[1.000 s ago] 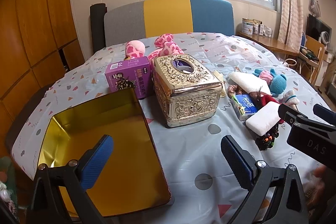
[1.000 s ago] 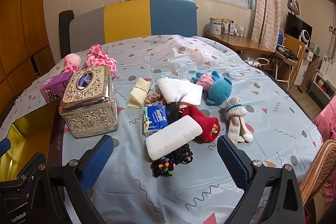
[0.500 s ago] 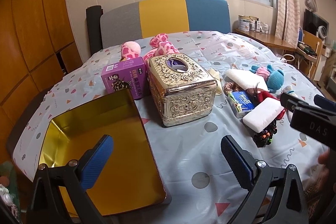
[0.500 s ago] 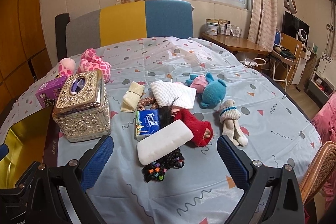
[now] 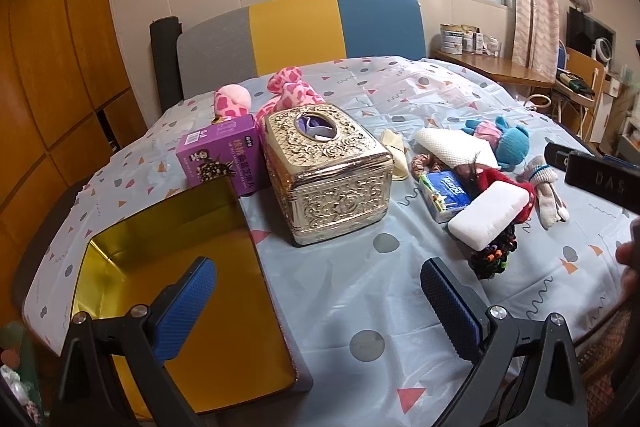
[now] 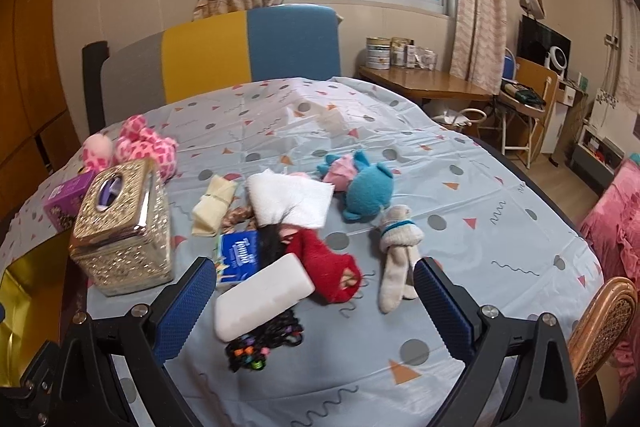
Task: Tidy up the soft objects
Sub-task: 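Move both tools toward the cluster of soft items on the table, then grasp the white foam block with the left tool while the right tool grasps the white knit glove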
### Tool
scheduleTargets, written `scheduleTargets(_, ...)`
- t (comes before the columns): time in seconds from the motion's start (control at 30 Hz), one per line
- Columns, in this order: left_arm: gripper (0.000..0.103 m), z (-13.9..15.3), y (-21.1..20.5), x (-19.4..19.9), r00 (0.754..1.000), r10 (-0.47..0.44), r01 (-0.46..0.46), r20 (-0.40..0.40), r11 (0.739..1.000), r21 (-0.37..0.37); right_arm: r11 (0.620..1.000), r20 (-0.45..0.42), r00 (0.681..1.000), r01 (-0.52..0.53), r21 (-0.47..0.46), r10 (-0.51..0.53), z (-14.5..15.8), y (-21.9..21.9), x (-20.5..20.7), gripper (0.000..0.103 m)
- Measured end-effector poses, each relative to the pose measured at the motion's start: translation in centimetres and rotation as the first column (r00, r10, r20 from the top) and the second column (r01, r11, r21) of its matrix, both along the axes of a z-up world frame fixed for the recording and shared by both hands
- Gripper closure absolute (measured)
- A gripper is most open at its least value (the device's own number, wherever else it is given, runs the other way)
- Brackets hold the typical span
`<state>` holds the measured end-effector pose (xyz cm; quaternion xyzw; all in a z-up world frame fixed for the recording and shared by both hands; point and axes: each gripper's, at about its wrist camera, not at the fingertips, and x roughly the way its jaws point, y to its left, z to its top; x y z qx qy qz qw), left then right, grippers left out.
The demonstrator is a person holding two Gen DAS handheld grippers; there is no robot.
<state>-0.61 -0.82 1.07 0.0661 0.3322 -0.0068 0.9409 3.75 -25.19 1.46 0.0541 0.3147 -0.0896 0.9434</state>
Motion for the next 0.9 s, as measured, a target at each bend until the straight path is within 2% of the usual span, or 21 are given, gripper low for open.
scheduleTargets(0.67, 0.000, -0.5, -2.0, 0.5, 0.998, -0.050, 0.051, -0.025, 0.998, 0.026, 0.989, 0.008, 0.992, 0.122, 0.085, -0.123, -0.3, -5.5, 0.6, 0.002)
scheduleTargets(0.9, 0.000, -1.1, -2.9, 0.9, 0.994, -0.097, 0.098, -0.052, 0.995, 0.028, 0.963, 0.010, 0.982, 0.183, 0.198, -0.188, -1.0, -8.6, 1.8, 0.002)
